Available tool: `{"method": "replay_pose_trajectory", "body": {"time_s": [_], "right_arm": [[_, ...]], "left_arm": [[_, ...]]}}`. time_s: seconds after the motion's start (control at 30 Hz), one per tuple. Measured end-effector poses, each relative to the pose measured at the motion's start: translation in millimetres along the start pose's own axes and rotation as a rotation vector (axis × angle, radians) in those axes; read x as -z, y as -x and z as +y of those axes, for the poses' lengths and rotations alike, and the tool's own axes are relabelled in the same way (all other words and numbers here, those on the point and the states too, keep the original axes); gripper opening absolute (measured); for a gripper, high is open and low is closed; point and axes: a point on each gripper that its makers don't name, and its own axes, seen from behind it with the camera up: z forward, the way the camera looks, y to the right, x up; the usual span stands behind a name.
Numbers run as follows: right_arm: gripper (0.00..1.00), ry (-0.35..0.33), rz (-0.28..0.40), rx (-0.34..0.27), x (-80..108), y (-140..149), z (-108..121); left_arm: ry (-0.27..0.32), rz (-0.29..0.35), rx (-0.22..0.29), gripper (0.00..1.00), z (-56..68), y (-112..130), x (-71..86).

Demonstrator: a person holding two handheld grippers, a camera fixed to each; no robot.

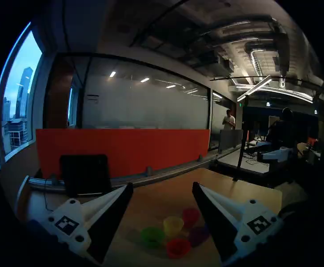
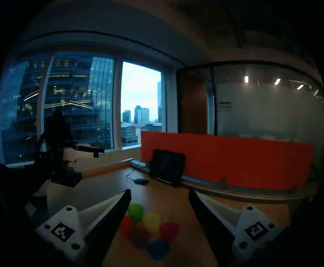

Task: Pour water

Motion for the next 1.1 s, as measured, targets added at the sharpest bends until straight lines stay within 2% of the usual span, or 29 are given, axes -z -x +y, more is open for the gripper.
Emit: {"method": "replay_pose_trajectory", "body": {"time_s": [0.27,0.5,1.1], "right_arm": [[1.0,-0.03,-0.081,0.037,-0.2,25,-2],[1.0,-0.053,-0.155,0.05,0.2,59,-3],[1.0,-0.099,-0.305,0.068,-15.4,143,2]], "left_arm": [[0.021,-0.032,-0.051,0.99,-2.7,13,-2.6],[0.044,-0.079,-0.073,0.99,-4.9,34,-5.8],[0.093,-0.248,-0.132,0.99,-14.4,124,-34.2]]}}
